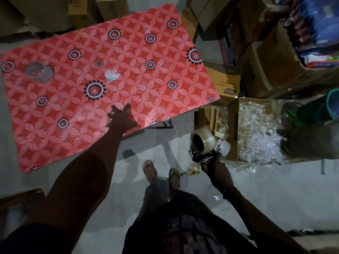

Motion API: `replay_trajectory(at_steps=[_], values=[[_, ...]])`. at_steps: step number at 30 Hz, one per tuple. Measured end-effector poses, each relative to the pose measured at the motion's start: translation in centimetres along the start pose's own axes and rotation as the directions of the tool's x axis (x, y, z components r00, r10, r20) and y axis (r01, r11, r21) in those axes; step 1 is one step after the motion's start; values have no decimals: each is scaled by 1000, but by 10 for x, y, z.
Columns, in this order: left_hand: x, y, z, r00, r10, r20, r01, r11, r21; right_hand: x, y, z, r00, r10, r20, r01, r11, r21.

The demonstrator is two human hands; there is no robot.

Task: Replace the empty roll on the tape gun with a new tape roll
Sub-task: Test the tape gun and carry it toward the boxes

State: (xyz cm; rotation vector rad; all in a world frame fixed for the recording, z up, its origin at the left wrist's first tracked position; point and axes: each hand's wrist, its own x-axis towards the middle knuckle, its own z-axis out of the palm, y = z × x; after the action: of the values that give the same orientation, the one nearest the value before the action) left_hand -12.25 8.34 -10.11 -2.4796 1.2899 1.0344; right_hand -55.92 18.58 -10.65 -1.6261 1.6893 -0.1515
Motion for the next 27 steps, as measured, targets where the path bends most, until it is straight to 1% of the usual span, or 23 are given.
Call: replay_trajectory(at_steps=[2, 4, 6, 9, 12, 13, 16, 18, 20, 23, 25, 27], values=[[-12, 7, -1, 999, -8, -46, 6, 999, -45, 0, -8, -5, 996, -80, -47, 80, 997, -13], [-19, 5, 5, 992, 26, -126, -40, 994, -105, 1, -20, -12, 995, -72, -73, 70, 997, -21], [-23, 3, 11, 979, 38, -201, -71, 984, -161, 1, -26, -18, 995, -68, -69, 67, 998, -15], [-4, -20, 35, 937, 37, -348, -126, 964, -236, 0, -30, -22, 992, -112, -58, 111, 994, -15], [-29, -25, 29, 932, 27, -361, -143, 944, -298, 4, -37, -26, 986, -154, -66, 153, 988, -31], [-45, -24, 22, 929, 27, -370, -150, 939, -309, 3, -46, -29, 984, -169, -55, 169, 986, -11], [-104, -8, -11, 926, 16, -378, -172, 907, -383, 7, -67, -41, 961, -276, -22, 276, 955, 112], [-122, -5, -22, 929, -3, -370, -160, 899, -408, 17, -82, -47, 954, -296, -35, 298, 939, 172], [-129, -9, -29, 929, -27, -369, -150, 884, -442, 26, -102, -50, 952, -298, -74, 307, 929, 209], [-129, -20, -43, 913, -51, -404, -155, 873, -462, 41, -138, -53, 938, -324, -122, 344, 911, 226], [-124, -25, -49, 900, -58, -431, -178, 854, -489, 52, -159, -57, 940, -315, -128, 338, 907, 252], [-118, -31, -58, 903, -73, -423, -183, 826, -533, 65, -181, -57, 940, -319, -119, 339, 909, 243]])
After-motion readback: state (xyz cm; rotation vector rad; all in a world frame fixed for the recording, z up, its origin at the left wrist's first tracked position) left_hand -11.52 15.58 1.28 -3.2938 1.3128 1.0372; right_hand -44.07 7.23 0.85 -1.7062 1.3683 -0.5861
